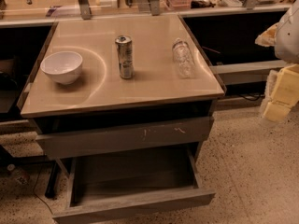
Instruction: Close middle drawer
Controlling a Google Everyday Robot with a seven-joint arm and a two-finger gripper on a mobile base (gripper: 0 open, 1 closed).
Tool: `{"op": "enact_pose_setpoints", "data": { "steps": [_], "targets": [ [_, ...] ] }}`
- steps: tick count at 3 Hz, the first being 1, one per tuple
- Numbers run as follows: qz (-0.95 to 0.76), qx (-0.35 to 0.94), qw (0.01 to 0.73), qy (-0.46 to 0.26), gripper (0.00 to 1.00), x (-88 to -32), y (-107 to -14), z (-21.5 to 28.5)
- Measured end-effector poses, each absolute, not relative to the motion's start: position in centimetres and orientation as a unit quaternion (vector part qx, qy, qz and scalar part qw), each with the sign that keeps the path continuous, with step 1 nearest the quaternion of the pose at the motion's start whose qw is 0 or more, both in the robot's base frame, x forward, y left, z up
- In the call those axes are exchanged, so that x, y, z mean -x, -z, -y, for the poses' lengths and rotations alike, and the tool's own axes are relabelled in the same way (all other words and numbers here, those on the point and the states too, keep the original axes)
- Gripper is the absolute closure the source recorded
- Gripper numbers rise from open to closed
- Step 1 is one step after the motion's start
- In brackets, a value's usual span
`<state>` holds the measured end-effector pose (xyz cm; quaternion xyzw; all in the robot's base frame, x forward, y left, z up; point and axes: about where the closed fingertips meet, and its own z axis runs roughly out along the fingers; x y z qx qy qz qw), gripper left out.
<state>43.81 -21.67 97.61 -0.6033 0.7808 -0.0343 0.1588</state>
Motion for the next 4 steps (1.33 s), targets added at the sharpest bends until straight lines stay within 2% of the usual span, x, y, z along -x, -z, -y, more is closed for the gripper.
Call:
{"op": "enact_pose_setpoints", "data": {
  "steps": [1,2,4],
  "targets": [
    [-0.781,0.603,0.159,0.034,0.00,-43.81,-97.61,21.67],
    [-0.781,0.603,0.159,0.034,0.18,-43.81,-97.61,21.67],
    [-0.781,0.603,0.159,0.034,0.64,-43.81,-97.61,21.67]
  ]
}}
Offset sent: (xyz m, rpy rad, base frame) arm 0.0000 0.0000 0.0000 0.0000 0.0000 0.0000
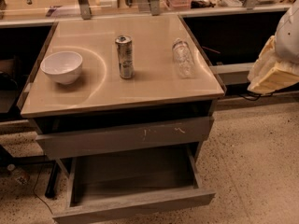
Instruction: Close middle drawer
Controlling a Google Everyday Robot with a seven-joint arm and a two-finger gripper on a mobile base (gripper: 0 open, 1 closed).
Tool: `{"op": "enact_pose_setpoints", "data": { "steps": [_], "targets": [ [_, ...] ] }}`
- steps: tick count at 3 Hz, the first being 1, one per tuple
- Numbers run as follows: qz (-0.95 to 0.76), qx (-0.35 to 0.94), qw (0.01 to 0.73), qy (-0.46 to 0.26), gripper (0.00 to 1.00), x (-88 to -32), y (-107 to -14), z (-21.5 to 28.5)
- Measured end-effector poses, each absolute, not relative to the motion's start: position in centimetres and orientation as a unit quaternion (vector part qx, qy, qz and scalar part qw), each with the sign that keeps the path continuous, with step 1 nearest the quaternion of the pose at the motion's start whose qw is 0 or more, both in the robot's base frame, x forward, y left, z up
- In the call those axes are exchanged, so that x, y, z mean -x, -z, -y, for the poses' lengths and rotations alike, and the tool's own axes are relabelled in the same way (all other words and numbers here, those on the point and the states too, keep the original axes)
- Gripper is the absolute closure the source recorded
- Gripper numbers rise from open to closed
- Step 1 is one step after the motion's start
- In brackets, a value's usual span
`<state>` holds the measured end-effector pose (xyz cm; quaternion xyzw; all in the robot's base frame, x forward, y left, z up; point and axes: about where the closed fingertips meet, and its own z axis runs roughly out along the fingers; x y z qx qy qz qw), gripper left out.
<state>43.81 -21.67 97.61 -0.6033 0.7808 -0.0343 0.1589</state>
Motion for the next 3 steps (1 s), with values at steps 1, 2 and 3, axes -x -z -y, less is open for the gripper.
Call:
{"op": "enact_pose_setpoints", "data": {
  "steps": [1,2,3],
  "targets": [
    [-0.781,0.603,0.159,0.034,0.88,-43.8,-97.6,21.7],
    [-0.780,0.602,0.166,0.038,1.00,-44.2,-97.9,21.7],
    [-0.785,0.593,0.174,0.038,1.00,-43.5,-95.9,21.3]
  ]
}}
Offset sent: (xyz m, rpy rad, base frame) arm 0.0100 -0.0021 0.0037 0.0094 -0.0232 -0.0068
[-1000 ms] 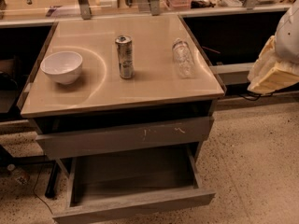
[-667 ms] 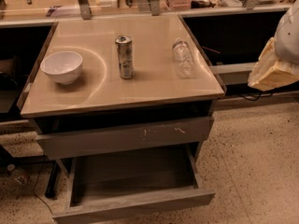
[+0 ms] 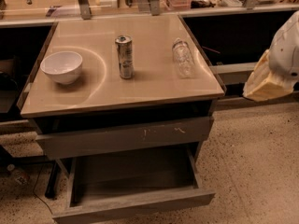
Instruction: Close middle drawer
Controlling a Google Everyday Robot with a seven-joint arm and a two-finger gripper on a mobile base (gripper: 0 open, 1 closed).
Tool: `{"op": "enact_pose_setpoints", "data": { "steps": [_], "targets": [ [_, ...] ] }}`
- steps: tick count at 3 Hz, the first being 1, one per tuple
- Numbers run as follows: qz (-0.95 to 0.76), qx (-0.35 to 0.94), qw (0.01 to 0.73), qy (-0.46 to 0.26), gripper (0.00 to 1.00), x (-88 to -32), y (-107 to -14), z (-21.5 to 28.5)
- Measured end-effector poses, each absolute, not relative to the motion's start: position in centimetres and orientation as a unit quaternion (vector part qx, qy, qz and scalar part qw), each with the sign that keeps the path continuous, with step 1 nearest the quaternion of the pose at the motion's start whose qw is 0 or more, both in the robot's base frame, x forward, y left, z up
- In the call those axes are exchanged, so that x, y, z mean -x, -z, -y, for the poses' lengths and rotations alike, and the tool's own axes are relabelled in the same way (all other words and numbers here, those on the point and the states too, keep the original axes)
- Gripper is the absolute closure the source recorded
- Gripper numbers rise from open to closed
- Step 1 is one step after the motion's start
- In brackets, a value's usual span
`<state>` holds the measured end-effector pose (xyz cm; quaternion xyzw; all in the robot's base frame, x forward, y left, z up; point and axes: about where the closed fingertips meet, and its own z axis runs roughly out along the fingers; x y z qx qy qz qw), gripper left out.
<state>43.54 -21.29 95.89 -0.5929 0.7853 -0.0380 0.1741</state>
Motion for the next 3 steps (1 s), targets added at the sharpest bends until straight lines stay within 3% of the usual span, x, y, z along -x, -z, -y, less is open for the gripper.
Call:
{"op": "enact_pose_setpoints", "data": {
  "steps": [2,3],
  "targets": [
    [-0.801,0.581,0.140,-0.045,1.00,-39.4,-82.4,15.8],
    [-0.803,0.584,0.098,-0.060,1.00,-36.7,-78.2,16.0]
  ]
}}
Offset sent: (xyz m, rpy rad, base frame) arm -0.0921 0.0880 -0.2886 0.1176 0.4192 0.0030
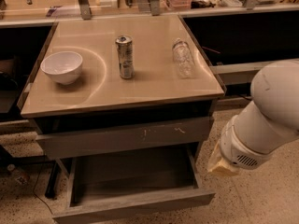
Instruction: Close middle drawer
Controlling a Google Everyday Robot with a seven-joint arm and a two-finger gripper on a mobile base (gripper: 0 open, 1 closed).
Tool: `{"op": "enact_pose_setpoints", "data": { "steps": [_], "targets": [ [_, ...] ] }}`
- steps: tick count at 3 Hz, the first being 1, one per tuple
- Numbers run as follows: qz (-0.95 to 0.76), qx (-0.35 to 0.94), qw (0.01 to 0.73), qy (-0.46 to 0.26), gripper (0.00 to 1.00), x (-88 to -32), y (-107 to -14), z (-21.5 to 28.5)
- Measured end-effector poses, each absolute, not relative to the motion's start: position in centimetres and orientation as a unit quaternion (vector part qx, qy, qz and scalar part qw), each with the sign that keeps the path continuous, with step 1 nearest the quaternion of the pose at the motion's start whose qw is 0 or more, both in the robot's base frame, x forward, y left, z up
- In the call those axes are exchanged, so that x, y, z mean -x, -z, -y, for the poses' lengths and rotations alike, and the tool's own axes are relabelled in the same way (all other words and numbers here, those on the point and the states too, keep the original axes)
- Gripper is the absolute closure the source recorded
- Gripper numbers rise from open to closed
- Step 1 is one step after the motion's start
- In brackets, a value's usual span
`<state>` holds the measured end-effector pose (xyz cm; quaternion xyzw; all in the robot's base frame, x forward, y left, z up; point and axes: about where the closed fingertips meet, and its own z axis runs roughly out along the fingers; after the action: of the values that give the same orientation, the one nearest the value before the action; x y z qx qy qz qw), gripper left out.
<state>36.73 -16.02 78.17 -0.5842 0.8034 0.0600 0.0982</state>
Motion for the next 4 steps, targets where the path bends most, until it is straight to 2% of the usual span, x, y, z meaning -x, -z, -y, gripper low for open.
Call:
{"op": "enact_pose_setpoints", "data": {
  "steps": [2,4],
  "targets": [
    [-0.805,0.583,0.082,-0.075,1.00,-35.0,-75.7,15.3],
    [-0.799,0.583,-0.003,-0.147,1.00,-29.7,-62.5,9.9]
  ]
}}
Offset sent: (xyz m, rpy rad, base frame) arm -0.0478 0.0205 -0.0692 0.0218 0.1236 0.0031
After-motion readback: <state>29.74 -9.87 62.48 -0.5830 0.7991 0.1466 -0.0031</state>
